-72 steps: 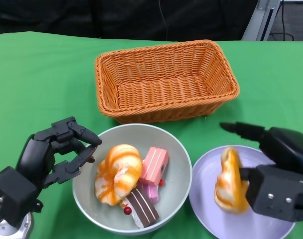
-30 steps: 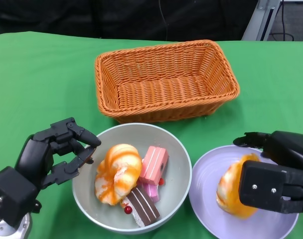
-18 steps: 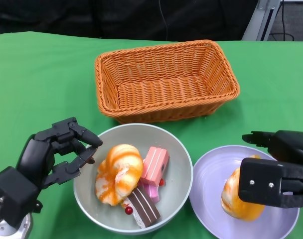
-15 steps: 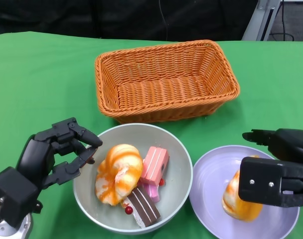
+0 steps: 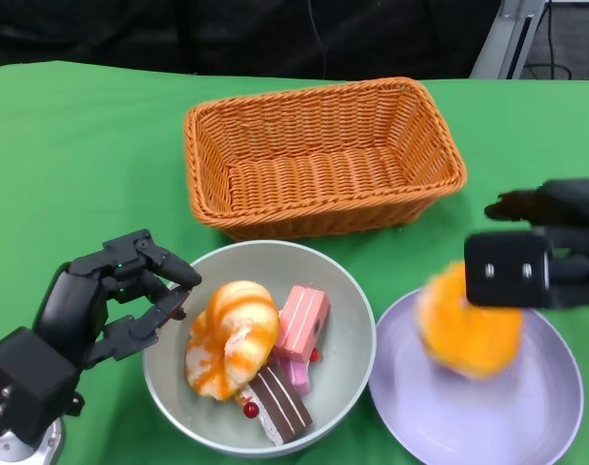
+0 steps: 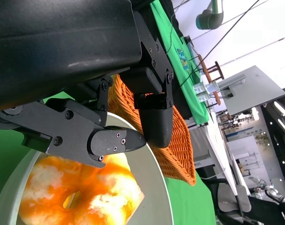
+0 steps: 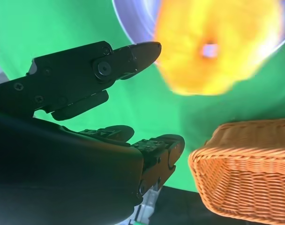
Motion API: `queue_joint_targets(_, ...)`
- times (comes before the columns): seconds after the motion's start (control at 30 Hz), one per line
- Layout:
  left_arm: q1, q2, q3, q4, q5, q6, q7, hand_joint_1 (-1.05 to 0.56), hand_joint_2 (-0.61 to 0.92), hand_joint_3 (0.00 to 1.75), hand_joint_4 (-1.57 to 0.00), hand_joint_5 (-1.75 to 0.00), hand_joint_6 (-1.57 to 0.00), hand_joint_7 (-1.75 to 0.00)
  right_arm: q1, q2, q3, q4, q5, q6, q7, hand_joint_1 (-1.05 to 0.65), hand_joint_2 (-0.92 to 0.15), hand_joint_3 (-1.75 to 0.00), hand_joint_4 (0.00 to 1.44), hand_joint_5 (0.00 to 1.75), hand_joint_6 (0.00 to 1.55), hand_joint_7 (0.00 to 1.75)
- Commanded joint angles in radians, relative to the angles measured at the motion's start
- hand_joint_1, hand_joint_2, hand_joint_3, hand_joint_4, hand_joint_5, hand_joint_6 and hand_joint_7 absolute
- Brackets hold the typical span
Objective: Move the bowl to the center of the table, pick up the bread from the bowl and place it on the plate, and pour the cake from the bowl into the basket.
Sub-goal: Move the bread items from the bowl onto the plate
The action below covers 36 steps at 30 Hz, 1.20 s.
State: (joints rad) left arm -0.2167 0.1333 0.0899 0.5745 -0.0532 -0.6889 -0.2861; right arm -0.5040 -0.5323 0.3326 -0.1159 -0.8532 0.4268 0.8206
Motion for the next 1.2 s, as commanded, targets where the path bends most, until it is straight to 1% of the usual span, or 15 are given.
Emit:
queue_joint_targets(0.03, 0.020, 0.010, 0.000, -0.020, 0.002, 0.016, 0.016, -0.19, 0.83, 0.49, -0.79, -1.40, -0.78, -1.10, -0.047, -0.032, 0.015, 0.040, -0.011, -0.001, 0.026, -0.66, -0.88, -0.02, 0.33, 0.02, 0.33, 0.01)
queue_joint_targets(0.07, 0.022, 0.010, -0.001, -0.024, 0.002, 0.017, 0.016, -0.19, 0.83, 0.48, -0.79, -1.40, -0.78, -1.10, -0.055, -0.036, 0.018, 0.046, -0.015, -0.003, 0.032, -0.76, -0.90, -0.05, 0.33, 0.02, 0.33, 0.01)
queue_joint_targets(0.17, 0.019, 0.013, -0.002, -0.020, 0.005, 0.010, 0.016, -0.19, 0.83, 0.49, -0.78, -1.40, -0.78, -1.11, -0.065, -0.042, 0.025, 0.055, -0.022, -0.007, 0.034, -0.88, -0.92, -0.17, 0.35, 0.02, 0.34, 0.01)
queue_joint_targets(0.23, 0.019, 0.013, -0.002, -0.019, 0.004, 0.012, 0.017, -0.20, 0.83, 0.49, -0.78, -1.40, -0.78, -1.11, -0.076, -0.051, 0.035, 0.063, -0.022, -0.013, 0.052, -0.92, -0.92, -0.22, 0.35, 0.02, 0.34, 0.01)
queue_joint_targets(0.3, 0.020, 0.011, -0.003, -0.025, 0.001, 0.020, 0.016, -0.20, 0.83, 0.49, -0.78, -1.40, -0.78, -1.11, -0.088, -0.061, 0.041, 0.063, -0.015, -0.018, 0.083, -0.93, -0.92, -0.21, 0.34, 0.01, 0.34, 0.00)
queue_joint_targets(0.43, 0.018, 0.011, -0.003, -0.021, -0.002, 0.018, 0.013, -0.19, 0.82, 0.49, -0.79, -1.40, -0.78, -1.11, -0.106, -0.074, 0.050, 0.067, -0.015, -0.035, 0.125, -0.90, -0.92, -0.12, 0.33, 0.00, 0.33, 0.00)
queue_joint_targets(0.57, 0.021, 0.008, -0.003, -0.028, 0.000, 0.022, 0.018, -0.19, 0.82, 0.49, -0.79, -1.40, -0.78, -1.11, -0.092, -0.075, 0.036, 0.048, -0.001, -0.040, 0.123, -0.86, -0.92, -0.10, 0.35, 0.01, 0.34, 0.01)
queue_joint_targets(0.6, 0.023, 0.007, -0.004, -0.030, -0.001, 0.021, 0.018, -0.20, 0.82, 0.49, -0.79, -1.41, -0.78, -1.11, -0.068, -0.058, 0.003, 0.035, 0.030, -0.044, 0.080, -0.84, -0.92, -0.10, 0.37, 0.02, 0.36, 0.01)
queue_joint_targets(0.67, 0.025, 0.006, -0.005, -0.033, -0.001, 0.021, 0.017, -0.19, 0.82, 0.50, -0.79, -1.41, -0.78, -1.11, -0.016, -0.018, -0.065, 0.003, 0.097, -0.051, -0.020, -0.71, -0.92, -0.07, 0.45, 0.05, 0.44, 0.04)
queue_joint_targets(0.73, 0.026, 0.007, -0.005, -0.033, -0.002, 0.018, 0.016, -0.18, 0.82, 0.50, -0.79, -1.41, -0.78, -1.11, 0.040, 0.021, -0.129, -0.037, 0.168, -0.070, -0.112, -0.66, -0.92, -0.05, 0.52, 0.07, 0.50, 0.05)
queue_joint_targets(0.8, 0.024, 0.007, -0.004, -0.028, -0.007, 0.016, 0.014, -0.18, 0.82, 0.51, -0.78, -1.41, -0.78, -1.11, 0.090, 0.050, -0.175, -0.080, 0.229, -0.080, -0.172, -0.67, -0.92, -0.07, 0.57, 0.08, 0.53, 0.05)
queue_joint_targets(0.87, 0.018, 0.009, -0.003, -0.016, -0.004, 0.012, 0.018, -0.18, 0.82, 0.51, -0.78, -1.42, -0.77, -1.11, 0.174, 0.108, -0.243, -0.158, 0.328, -0.104, -0.240, -0.68, -0.92, -0.07, 0.60, 0.08, 0.54, 0.04)
queue_joint_targets(0.93, 0.012, 0.009, -0.001, -0.009, 0.000, 0.016, 0.027, -0.18, 0.82, 0.51, -0.78, -1.42, -0.77, -1.11, 0.245, 0.159, -0.290, -0.220, 0.411, -0.130, -0.301, -0.66, -0.92, -0.05, 0.66, 0.08, 0.56, 0.03)
queue_joint_targets(1.03, 0.003, 0.010, 0.002, 0.005, 0.005, 0.012, 0.035, -0.18, 0.82, 0.51, -0.78, -1.41, -0.78, -1.10, 0.311, 0.192, -0.303, -0.281, 0.470, -0.169, -0.357, -0.66, -0.92, -0.04, 0.69, 0.08, 0.58, 0.03)
queue_joint_targets(1.2, -0.010, 0.006, 0.009, 0.030, -0.008, -0.008, 0.036, -0.20, 0.81, 0.52, -0.78, -1.41, -0.78, -1.11, 0.422, 0.212, -0.267, -0.398, 0.484, -0.208, -0.407, -0.69, -0.92, -0.06, 0.70, 0.07, 0.59, 0.02)
